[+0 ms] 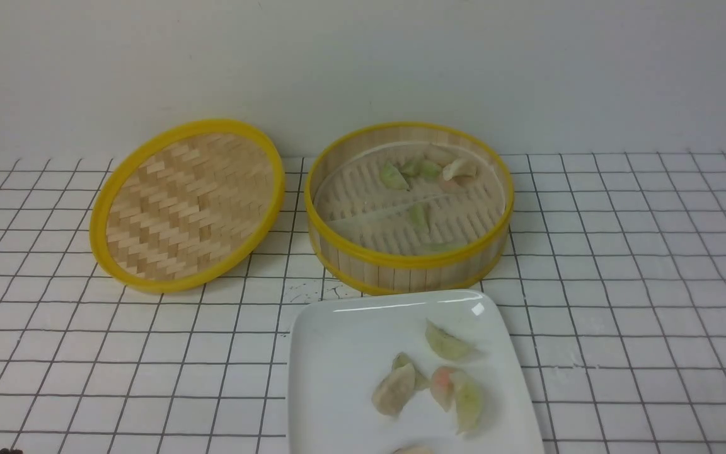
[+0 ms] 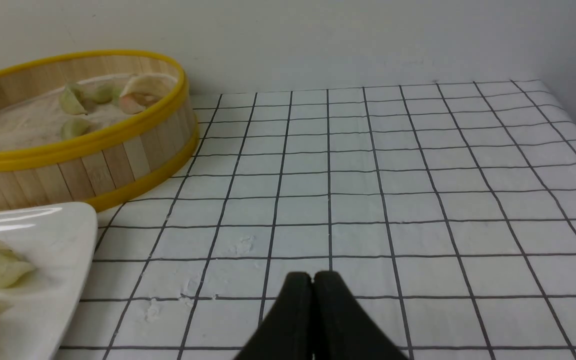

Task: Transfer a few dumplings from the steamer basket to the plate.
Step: Use the left arm to grab a dumpling from the steamer

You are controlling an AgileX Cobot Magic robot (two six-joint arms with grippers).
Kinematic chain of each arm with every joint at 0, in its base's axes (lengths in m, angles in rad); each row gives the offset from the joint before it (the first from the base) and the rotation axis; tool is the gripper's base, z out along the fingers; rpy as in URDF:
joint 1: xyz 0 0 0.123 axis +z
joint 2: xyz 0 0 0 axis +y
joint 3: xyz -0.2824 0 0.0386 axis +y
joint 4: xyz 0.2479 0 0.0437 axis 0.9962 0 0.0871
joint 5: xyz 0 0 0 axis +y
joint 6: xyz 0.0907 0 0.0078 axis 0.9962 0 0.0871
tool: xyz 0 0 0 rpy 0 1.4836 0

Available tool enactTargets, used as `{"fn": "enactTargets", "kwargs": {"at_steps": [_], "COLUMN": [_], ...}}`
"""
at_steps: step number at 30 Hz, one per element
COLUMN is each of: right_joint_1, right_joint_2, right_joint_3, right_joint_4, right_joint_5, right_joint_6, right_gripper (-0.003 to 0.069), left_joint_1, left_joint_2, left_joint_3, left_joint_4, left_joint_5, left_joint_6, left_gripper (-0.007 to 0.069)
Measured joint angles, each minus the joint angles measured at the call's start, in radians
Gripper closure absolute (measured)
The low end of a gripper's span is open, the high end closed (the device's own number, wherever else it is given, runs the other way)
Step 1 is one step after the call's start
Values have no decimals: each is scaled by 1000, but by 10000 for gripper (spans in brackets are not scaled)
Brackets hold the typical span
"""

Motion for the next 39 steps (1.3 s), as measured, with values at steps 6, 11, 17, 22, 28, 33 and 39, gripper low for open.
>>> {"fn": "enactTargets", "kwargs": {"at_steps": [6,11,17,22,28,33,39], "right_joint_1": [0,0,0,0,0,0,0], "right_joint_2": [0,0,0,0,0,0,0], "right_joint_3": [0,0,0,0,0,7,7], "right_joint_4": [0,0,0,0,0,57,355], "right_joint_5": [0,0,0,0,0,-55,-324], "right_joint_6": [0,0,-1,-1,-1,26,188], "right_gripper": [673,673,673,673,673,673,673], "left_joint_1": [0,0,0,0,0,0,0], "left_joint_2": [0,0,0,0,0,0,88], "left_joint_3": [0,1,2,2,2,-61,-351], "left_joint_4": [6,-83,-487,-786,-955,-889,-570], "left_joint_5": [-6,-101,-293,-452,-634,-676,-569], "left_joint_6": [1,-39,-244,-287,-290,-294,-284], "left_gripper": [631,631,631,631,631,631,631]}}
